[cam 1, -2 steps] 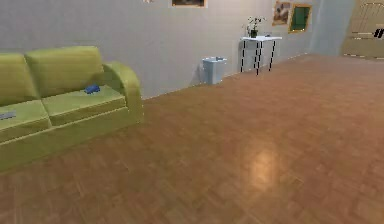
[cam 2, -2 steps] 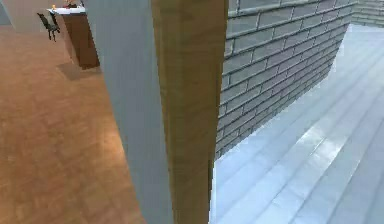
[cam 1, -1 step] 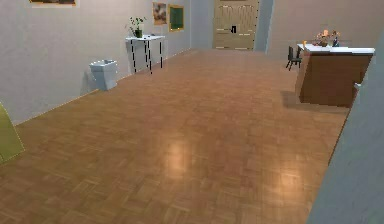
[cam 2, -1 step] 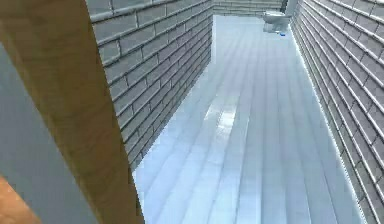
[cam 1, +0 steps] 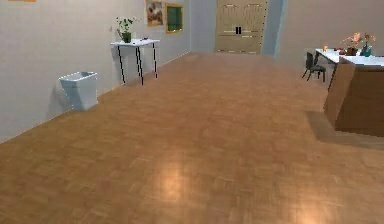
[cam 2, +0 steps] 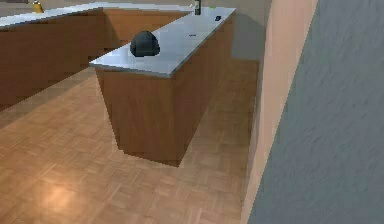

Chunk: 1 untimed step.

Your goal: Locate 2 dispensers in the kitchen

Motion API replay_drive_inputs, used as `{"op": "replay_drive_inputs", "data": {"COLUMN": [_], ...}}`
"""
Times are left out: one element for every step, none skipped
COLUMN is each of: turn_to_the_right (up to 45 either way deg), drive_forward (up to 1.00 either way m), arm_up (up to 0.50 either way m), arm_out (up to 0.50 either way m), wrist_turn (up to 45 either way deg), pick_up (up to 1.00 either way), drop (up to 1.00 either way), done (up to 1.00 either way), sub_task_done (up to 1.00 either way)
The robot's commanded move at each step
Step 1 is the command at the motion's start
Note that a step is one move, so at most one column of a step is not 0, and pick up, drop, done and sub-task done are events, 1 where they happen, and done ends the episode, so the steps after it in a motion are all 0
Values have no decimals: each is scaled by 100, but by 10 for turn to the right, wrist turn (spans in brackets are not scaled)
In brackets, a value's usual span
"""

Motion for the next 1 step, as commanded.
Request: {"op": "replay_drive_inputs", "data": {"turn_to_the_right": [90], "drive_forward": [0], "arm_up": [0], "arm_out": [0], "wrist_turn": [0], "pick_up": [0], "drop": [0], "done": [0], "sub_task_done": [0]}}
